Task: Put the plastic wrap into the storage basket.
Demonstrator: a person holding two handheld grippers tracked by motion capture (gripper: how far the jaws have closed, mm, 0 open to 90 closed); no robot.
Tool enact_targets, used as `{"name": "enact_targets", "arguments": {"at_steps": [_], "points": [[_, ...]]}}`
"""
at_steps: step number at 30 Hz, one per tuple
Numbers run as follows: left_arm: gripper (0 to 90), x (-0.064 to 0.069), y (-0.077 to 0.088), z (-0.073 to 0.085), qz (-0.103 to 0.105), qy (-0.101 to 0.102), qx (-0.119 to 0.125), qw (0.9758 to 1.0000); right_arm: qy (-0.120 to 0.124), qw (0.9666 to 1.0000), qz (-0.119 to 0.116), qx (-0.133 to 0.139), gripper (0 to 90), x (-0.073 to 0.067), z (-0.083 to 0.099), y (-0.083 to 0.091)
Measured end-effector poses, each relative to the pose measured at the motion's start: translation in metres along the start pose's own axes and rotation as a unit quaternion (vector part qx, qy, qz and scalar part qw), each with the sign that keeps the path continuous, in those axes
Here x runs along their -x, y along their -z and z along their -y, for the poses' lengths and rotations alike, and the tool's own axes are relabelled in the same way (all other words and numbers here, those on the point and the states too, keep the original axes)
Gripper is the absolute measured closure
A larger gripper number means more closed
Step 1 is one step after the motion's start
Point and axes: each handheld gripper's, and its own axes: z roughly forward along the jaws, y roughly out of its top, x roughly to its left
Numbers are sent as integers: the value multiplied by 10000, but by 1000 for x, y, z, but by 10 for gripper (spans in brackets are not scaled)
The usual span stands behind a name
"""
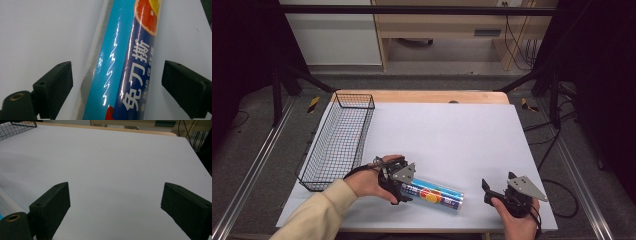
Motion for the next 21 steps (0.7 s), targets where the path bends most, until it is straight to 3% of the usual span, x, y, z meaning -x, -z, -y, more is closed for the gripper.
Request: {"name": "enact_targets", "arguments": {"at_steps": [7,21], "points": [[211,-2,-5,3,109,-112,-90,9998,51,10000,-8,-6,90,0,0,-1],[244,-7,-12,2,143,-75,-334,9993,62,10000,-39,-53,101,-1,0,-2]]}}
